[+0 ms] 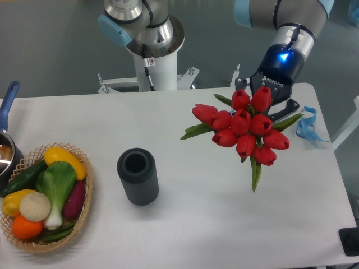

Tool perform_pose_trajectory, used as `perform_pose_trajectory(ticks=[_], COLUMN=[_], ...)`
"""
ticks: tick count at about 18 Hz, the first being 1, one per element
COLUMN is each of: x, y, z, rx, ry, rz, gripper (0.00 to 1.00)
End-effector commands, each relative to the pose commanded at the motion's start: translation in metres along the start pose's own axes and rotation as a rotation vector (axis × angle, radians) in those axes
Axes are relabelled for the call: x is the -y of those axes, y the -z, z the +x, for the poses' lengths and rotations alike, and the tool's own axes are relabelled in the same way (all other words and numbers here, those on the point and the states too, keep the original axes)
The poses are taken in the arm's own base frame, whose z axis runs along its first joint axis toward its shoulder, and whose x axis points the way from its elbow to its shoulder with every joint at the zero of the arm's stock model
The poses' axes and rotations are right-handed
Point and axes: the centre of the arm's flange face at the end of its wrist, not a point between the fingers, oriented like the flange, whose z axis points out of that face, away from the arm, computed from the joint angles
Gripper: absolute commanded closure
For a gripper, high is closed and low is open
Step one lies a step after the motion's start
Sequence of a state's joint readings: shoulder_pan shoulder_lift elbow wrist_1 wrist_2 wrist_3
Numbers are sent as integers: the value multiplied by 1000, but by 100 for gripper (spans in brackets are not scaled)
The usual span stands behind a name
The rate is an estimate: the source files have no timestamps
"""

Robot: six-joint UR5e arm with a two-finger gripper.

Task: Insert the flowers into the vase
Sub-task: 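Carry the red tulip bunch with the gripper toward the black vase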

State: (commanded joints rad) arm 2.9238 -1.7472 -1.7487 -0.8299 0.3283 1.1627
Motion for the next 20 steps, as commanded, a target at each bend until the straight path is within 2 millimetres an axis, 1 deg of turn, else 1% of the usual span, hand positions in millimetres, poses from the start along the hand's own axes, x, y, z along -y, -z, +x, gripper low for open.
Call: perform_pose_trajectory(ticks=[13,17,20], x=[1,7,11], y=[-10,-37,-43], z=[5,19,29], rx=[-21,-82,-152], ry=[-12,-18,5], rz=[1,27,148], gripper=[83,83,83])
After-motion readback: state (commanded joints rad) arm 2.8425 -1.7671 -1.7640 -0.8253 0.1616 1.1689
